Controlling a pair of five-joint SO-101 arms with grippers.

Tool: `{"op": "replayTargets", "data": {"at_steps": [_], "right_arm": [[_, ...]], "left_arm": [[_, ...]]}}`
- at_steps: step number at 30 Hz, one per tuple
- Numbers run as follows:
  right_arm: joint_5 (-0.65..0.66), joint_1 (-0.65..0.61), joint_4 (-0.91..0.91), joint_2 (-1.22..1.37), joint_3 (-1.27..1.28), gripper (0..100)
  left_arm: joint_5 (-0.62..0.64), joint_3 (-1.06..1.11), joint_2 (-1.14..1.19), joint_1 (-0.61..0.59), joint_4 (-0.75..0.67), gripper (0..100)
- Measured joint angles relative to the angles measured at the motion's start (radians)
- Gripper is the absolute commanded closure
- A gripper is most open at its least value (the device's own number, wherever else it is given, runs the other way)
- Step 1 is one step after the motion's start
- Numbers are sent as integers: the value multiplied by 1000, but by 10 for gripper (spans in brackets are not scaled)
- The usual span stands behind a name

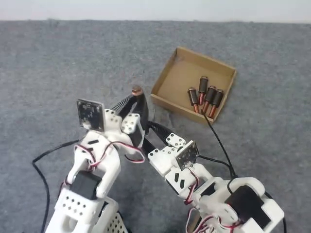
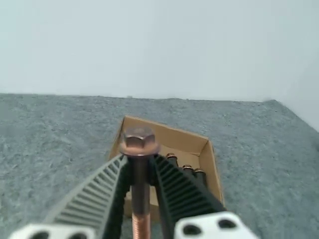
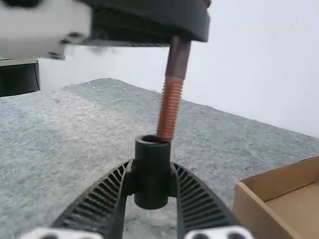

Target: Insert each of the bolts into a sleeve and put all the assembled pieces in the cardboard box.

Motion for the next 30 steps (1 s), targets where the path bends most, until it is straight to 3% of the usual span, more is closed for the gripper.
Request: {"op": "replayTargets", "data": {"at_steps": [9, 30], "right_arm": [[2, 26, 2, 2, 0, 961], [5, 29, 2, 2, 0, 961]], "left_arm": [[5, 98, -152, 28, 17, 988], [5, 161, -129, -6, -98, 988]]}}
